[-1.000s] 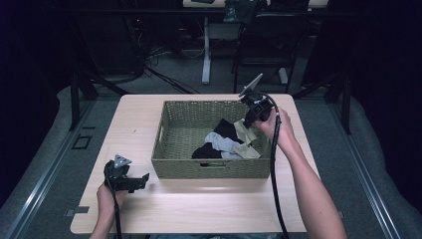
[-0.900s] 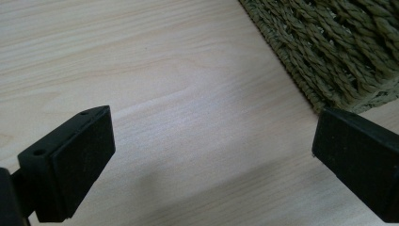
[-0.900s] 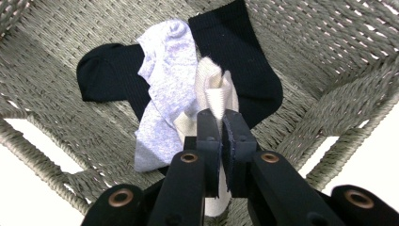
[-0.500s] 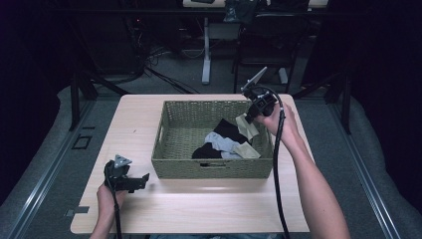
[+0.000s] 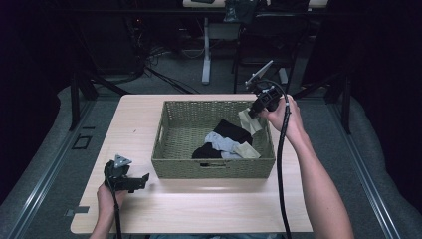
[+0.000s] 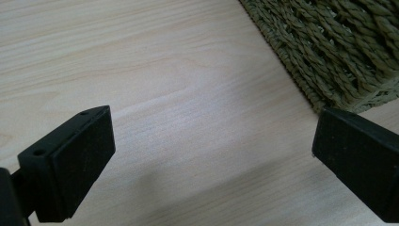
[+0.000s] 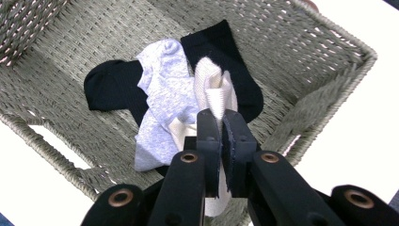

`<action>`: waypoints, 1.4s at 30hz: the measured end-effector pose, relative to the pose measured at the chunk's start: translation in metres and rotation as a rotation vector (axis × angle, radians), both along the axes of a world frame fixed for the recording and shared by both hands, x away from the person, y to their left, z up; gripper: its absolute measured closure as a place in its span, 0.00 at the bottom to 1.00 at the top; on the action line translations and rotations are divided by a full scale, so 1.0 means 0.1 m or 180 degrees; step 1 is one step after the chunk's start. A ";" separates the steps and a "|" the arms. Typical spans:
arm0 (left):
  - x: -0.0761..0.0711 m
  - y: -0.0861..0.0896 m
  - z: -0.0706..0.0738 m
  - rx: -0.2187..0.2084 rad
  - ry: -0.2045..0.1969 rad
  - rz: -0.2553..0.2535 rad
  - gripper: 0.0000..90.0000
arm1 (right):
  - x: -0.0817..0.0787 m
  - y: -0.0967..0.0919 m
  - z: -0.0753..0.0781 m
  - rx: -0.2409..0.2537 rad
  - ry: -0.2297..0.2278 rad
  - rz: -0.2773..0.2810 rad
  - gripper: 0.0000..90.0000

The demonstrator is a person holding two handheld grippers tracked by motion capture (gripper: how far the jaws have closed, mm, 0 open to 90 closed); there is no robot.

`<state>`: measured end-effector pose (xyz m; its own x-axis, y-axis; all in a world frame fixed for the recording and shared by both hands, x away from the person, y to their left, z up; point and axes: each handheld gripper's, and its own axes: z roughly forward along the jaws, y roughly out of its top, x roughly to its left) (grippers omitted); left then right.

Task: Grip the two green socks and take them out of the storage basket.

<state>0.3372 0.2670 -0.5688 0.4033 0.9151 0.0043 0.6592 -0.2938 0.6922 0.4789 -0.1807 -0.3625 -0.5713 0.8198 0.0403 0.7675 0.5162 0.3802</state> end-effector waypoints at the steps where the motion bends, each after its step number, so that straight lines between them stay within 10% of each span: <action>1: 0.00 0.00 0.00 -0.0013 0.0002 0.0006 0.00 | 0.00 -0.02 0.02 -0.0014 0.0006 0.0007 0.96; 27: 0.00 -0.01 0.00 -0.0012 0.0013 0.0008 0.00 | -0.15 -0.64 0.36 0.0103 -0.0207 -0.0325 0.96; 42: 0.00 -0.01 0.00 -0.0002 0.0011 0.0000 0.00 | -0.24 -1.14 0.13 0.0081 -0.0211 -0.0717 0.96</action>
<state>0.3373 0.2659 -0.5687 0.4032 0.9151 0.0025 0.6616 -0.2933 0.6901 0.4549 -0.2951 -0.3495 -0.3761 0.9260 0.0312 0.8351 0.3242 0.4444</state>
